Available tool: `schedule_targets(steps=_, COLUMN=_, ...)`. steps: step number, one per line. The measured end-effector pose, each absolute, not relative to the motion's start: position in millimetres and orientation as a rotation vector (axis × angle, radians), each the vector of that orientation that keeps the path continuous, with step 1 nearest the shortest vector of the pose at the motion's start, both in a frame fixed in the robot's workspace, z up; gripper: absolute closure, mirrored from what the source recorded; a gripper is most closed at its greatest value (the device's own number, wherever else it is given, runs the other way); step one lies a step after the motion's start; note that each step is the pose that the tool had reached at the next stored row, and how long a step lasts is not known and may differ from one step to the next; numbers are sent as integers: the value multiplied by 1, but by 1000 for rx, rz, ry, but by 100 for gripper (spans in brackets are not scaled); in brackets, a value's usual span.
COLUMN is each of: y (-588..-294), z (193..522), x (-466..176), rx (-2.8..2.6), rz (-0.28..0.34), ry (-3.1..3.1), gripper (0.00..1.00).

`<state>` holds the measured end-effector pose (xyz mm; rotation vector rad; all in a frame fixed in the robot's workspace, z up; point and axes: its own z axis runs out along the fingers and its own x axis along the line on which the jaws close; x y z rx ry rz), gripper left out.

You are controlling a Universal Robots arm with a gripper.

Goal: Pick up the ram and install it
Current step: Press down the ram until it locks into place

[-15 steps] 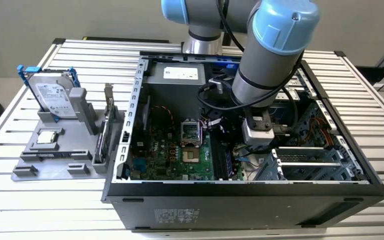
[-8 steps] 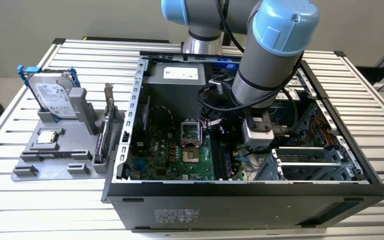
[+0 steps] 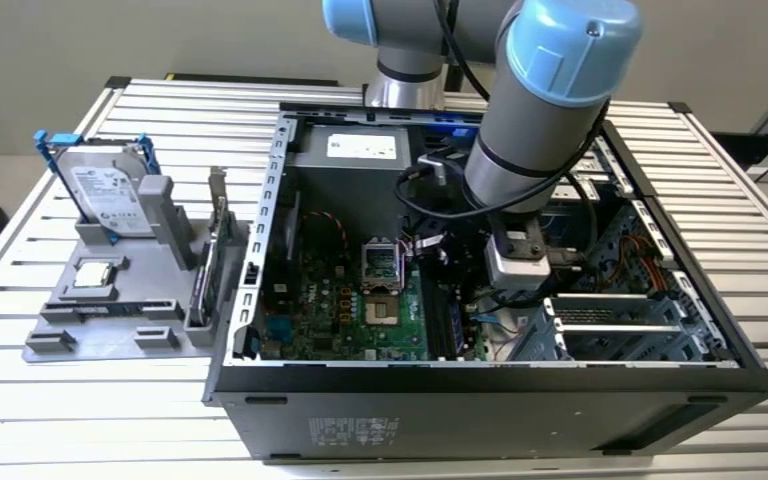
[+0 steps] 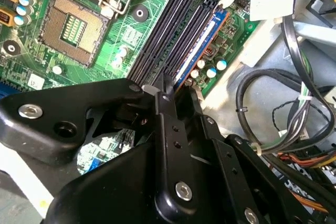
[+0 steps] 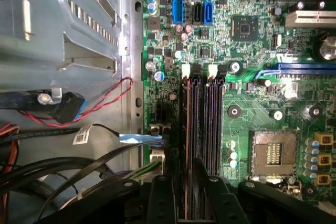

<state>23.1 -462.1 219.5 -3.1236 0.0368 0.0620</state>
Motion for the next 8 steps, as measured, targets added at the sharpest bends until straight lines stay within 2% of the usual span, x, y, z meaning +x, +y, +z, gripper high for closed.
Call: schedule_targets(steps=8, y=-462, z=246, x=23, rx=-3123, rz=62, ry=37, gripper=0)
